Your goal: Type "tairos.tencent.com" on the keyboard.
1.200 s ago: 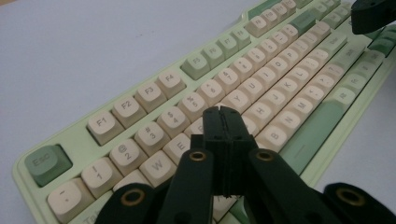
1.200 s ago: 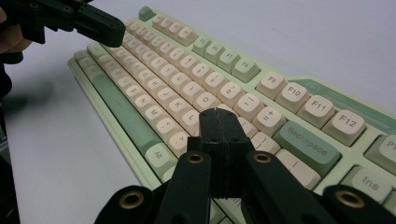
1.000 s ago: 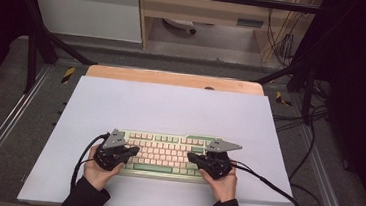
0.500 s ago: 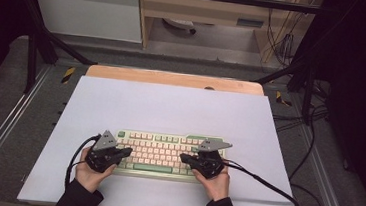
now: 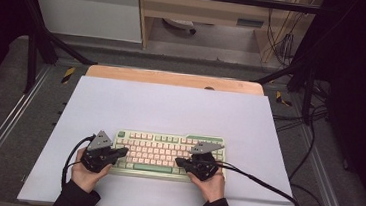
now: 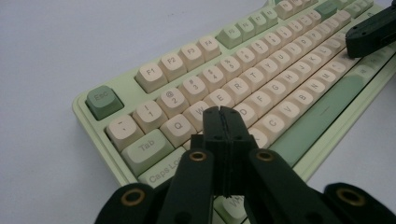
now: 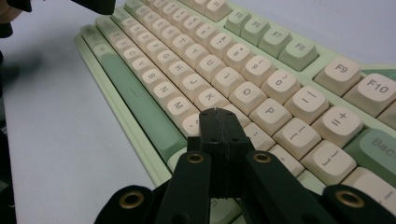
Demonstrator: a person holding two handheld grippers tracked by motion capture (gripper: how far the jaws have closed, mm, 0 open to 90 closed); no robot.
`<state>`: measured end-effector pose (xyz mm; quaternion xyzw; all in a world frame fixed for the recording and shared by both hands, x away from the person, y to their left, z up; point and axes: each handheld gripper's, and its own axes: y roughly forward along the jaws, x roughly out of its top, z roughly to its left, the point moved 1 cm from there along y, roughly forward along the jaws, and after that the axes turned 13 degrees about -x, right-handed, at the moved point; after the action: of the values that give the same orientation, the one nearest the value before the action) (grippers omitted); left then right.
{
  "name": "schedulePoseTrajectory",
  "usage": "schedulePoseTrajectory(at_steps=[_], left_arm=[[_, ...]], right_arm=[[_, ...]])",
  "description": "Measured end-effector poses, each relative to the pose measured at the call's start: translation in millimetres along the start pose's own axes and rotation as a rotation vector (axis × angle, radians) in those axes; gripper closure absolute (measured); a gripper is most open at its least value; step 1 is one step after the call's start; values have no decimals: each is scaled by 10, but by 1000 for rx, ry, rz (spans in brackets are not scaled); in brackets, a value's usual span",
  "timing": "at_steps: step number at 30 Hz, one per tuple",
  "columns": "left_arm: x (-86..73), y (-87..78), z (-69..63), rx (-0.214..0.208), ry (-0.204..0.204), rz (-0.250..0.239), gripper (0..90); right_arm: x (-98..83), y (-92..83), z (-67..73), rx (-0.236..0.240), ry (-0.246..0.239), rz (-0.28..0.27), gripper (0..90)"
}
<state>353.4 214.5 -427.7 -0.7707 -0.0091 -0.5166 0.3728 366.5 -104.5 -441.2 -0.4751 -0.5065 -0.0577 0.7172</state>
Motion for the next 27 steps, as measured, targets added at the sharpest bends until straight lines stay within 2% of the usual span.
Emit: schedulePoseTrajectory(at_steps=[8, 12, 27], left_arm=[[-6, -6, 9, 3, -3, -3, 900], [-7, 1, 5, -1, -1, 1, 900], [50, 28, -60, -17, 12, -1, 900]], right_arm=[[-26, 31, 16, -2, -10, 4, 900], [3, -16, 10, 3, 0, -18, 900], [70, -173, -105, -32, 7, -55, 900]])
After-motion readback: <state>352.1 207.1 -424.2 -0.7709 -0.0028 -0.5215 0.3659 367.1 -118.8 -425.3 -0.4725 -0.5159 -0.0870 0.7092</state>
